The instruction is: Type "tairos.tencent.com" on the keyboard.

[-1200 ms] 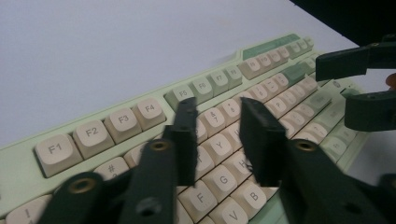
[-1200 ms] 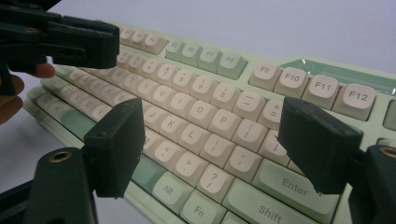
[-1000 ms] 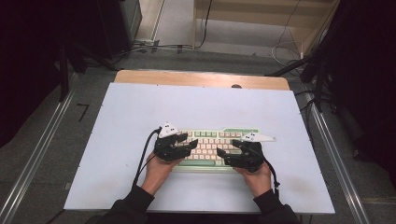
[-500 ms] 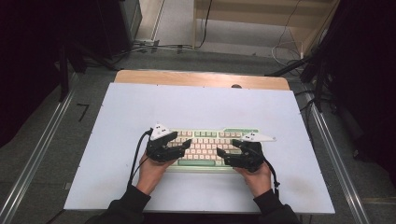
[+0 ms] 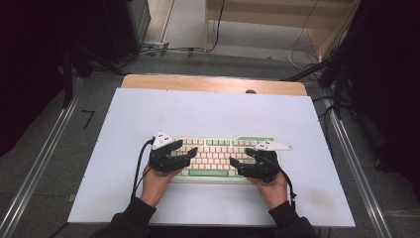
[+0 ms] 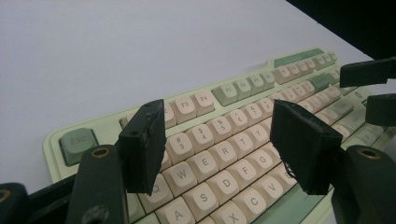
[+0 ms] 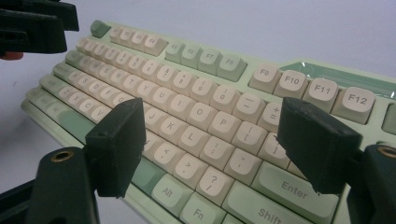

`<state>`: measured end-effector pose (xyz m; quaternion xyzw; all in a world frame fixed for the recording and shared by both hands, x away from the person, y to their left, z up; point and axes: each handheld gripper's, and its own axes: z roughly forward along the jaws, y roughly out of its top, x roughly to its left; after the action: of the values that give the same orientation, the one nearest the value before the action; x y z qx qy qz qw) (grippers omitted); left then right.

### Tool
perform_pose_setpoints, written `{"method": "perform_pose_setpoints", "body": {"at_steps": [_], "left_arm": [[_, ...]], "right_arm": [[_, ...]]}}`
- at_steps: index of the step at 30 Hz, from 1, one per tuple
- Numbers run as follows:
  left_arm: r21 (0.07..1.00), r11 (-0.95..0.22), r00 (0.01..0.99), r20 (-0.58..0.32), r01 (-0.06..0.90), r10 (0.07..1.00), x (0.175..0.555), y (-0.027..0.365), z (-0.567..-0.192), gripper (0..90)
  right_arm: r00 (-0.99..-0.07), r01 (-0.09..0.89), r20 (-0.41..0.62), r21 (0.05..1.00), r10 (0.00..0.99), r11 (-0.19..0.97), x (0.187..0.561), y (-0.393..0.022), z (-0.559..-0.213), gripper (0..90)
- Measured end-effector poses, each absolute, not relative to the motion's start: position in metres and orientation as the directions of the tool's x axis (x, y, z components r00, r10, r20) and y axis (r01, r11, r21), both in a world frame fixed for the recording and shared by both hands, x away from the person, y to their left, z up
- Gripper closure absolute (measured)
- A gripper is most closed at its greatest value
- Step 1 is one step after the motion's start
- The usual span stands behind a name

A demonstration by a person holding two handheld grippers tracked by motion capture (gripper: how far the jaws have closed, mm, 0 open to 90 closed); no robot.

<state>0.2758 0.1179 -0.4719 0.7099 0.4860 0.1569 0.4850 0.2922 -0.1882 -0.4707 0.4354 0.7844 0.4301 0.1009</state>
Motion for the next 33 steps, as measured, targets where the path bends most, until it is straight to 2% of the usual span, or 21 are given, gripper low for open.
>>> {"method": "perform_pose_setpoints", "body": {"at_steps": [18, 22, 26, 28, 33], "left_arm": [[0.834, -0.046, 0.463, -0.258, 0.550, 0.848, 0.274, 0.126, -0.474, 38.5], [0.831, -0.062, 0.471, -0.251, 0.554, 0.846, 0.275, 0.127, -0.476, 50.6], [0.817, -0.089, 0.494, -0.254, 0.570, 0.831, 0.278, 0.124, -0.480, 79.7], [0.807, -0.109, 0.498, -0.246, 0.580, 0.832, 0.281, 0.121, -0.482, 90.0], [0.790, -0.162, 0.502, -0.203, 0.591, 0.841, 0.287, 0.111, -0.488, 90.0]], "right_arm": [[-0.607, 0.596, 0.213, 0.759, 0.766, 0.262, 0.292, -0.186, -0.472, 26.3], [-0.607, 0.596, 0.212, 0.759, 0.766, 0.262, 0.293, -0.186, -0.473, 26.3], [-0.609, 0.597, 0.213, 0.757, 0.764, 0.265, 0.292, -0.185, -0.473, 26.2], [-0.609, 0.596, 0.212, 0.759, 0.764, 0.265, 0.293, -0.185, -0.473, 26.2], [-0.612, 0.598, 0.211, 0.754, 0.762, 0.271, 0.293, -0.184, -0.474, 26.2]]}}
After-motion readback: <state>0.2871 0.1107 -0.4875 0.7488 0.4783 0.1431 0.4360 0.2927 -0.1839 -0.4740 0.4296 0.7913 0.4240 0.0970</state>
